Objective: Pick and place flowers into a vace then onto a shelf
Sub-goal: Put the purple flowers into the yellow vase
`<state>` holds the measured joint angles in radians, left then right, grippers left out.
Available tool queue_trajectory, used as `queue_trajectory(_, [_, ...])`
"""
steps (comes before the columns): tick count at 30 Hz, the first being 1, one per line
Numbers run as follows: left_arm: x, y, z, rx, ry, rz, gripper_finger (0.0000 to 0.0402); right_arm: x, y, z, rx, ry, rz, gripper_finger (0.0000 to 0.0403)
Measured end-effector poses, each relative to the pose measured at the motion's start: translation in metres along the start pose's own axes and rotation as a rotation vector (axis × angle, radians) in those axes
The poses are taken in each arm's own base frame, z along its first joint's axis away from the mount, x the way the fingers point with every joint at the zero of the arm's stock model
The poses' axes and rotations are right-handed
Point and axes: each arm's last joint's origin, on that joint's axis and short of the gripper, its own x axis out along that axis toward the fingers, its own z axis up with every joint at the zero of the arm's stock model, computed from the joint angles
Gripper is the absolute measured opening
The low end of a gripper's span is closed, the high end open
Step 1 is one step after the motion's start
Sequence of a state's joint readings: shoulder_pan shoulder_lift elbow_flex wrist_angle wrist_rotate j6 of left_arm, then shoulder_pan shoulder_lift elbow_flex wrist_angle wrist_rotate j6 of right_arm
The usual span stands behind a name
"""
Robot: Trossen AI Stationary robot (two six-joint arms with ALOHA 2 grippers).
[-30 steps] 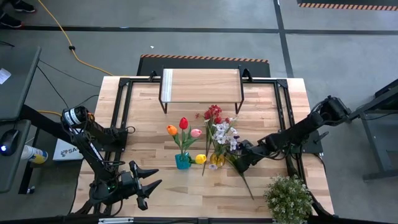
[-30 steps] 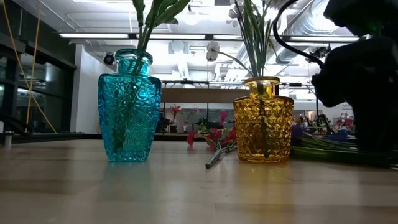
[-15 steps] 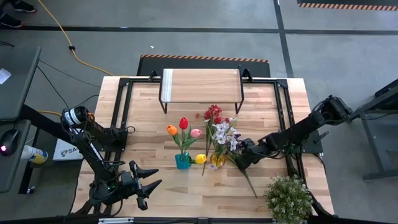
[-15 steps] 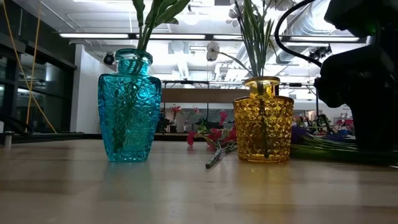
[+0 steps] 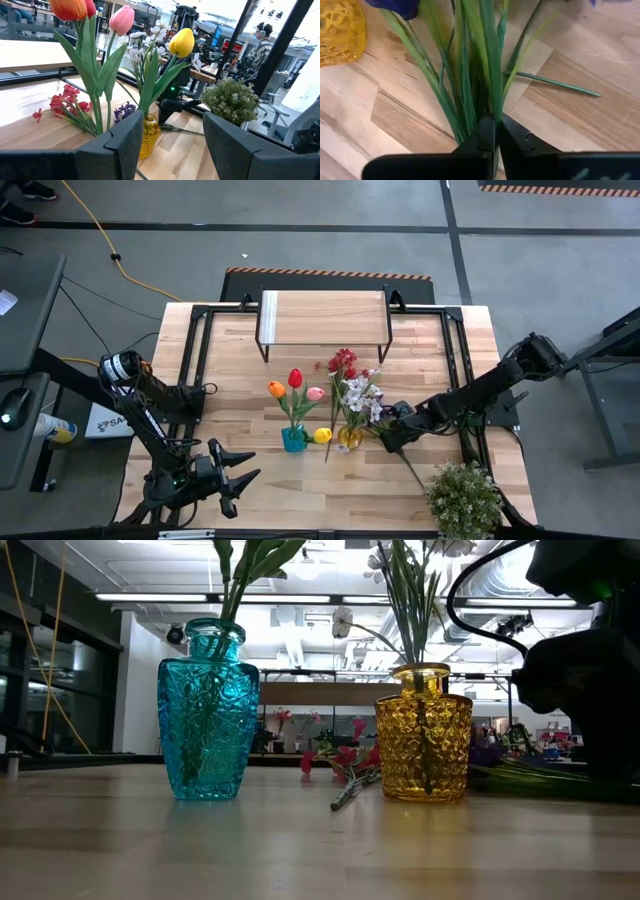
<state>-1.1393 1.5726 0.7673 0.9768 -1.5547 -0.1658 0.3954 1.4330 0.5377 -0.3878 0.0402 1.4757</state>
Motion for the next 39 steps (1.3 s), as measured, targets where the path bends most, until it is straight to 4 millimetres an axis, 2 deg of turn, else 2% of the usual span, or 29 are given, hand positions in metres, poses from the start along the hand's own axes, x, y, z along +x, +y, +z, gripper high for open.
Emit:
queue_trajectory(5, [0.000,0.000,0.000,-0.001,0.000,0.000,0.0239,0.000,-0.004,0.000,0.003,-0.010,-0.048,0.0018])
queue_trajectory(16, [0.000,0.000,0.000,0.000,0.000,-0.001,0.0239,-0.005,-0.013,0.001,0.005,-0.023,-0.123,0.0005])
queue_trajectory(24, [0.000,0.000,0.000,0.000,0.000,-0.002,0.0239,-0.036,-0.042,0.001,0.051,-0.075,-0.268,0.0003])
queue_trajectory(29, [0.000,0.000,0.000,0.003,0.000,-0.001,0.0239,-0.057,-0.054,0.001,0.089,-0.102,-0.283,0.0003])
queue_trajectory(39, [0.000,0.000,0.000,0.003,0.000,-0.001,0.0239,-0.080,-0.060,0.007,0.134,-0.204,-0.114,0.0002])
